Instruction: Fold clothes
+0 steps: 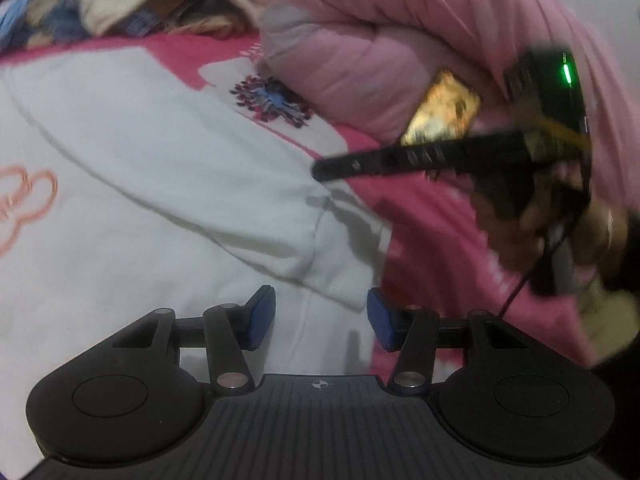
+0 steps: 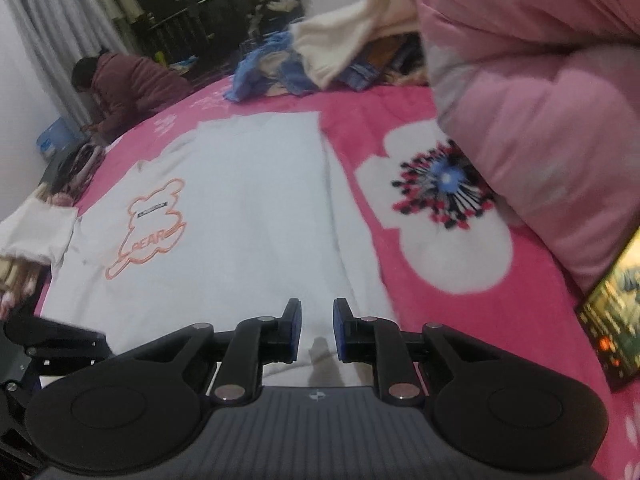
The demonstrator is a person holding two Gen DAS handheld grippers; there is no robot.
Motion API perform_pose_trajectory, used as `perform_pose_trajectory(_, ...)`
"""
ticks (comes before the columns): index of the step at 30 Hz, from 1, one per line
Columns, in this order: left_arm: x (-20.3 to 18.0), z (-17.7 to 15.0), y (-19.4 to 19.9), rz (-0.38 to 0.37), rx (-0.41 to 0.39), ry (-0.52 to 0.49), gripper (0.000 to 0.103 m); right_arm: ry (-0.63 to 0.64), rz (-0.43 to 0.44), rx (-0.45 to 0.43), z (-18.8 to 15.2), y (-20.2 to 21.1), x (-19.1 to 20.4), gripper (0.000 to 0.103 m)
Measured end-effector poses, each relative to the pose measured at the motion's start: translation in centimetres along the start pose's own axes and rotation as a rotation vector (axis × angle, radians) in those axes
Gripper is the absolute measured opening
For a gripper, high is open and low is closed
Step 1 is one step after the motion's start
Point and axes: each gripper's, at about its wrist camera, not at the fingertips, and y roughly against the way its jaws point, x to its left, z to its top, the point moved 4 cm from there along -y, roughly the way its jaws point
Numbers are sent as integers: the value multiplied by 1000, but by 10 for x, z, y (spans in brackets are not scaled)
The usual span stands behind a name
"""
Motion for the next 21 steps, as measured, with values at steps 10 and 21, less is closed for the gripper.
perform_pose_trajectory(10, 24, 7, -40, -39, 76, 249, 33, -41, -1, 5, -9, 5, -13, 20)
perform_pose_trajectory(21, 38, 20, -18, -305, -36, 489, 4, -61, -5, -11, -10, 7, -24, 20)
